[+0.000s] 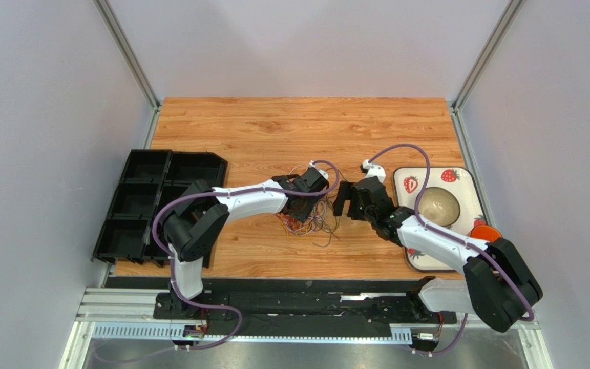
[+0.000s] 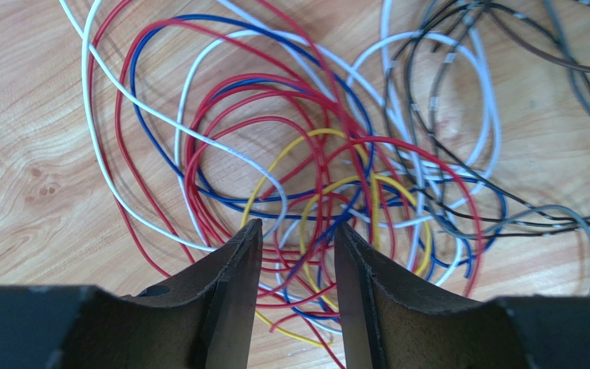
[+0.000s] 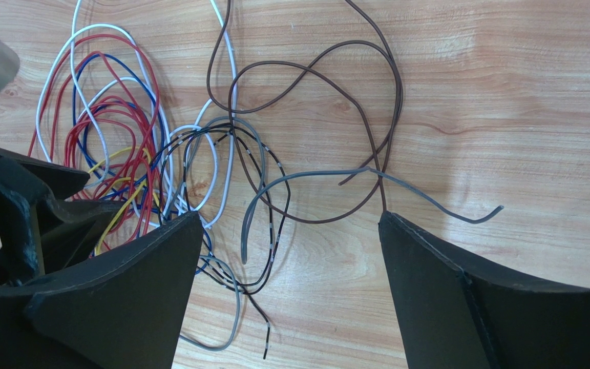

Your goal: Untangle the cables

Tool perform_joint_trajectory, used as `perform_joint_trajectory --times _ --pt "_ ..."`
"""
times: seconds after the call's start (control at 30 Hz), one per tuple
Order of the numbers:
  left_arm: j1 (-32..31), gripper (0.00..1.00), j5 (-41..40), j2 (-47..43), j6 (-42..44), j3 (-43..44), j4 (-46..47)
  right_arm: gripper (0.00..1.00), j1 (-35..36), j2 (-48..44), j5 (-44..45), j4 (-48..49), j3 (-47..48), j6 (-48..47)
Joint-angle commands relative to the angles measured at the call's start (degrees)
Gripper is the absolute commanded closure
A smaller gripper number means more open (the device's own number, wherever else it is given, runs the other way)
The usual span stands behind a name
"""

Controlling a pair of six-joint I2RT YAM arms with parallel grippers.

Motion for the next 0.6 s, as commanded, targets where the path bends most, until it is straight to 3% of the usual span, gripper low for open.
perform_joint_trajectory --times 0.0,0.17,0.57 --pt "-2.96 0.51 -6.01 0.62 0.73 3.88 -1.96 0.11 0.26 0.3 -0.05 0.67 2.34 -0.61" --pt "-4.55 0.51 -15.33 1.68 -1.55 6.16 -5.83 0.11 0.26 0.3 -0.14 0.67 2.34 -0.7" --pt "-5.69 0.67 -17.45 4.23 -0.94 7.4 -6.53 0.11 0.26 0.39 -0.32 0.67 2.43 -0.79"
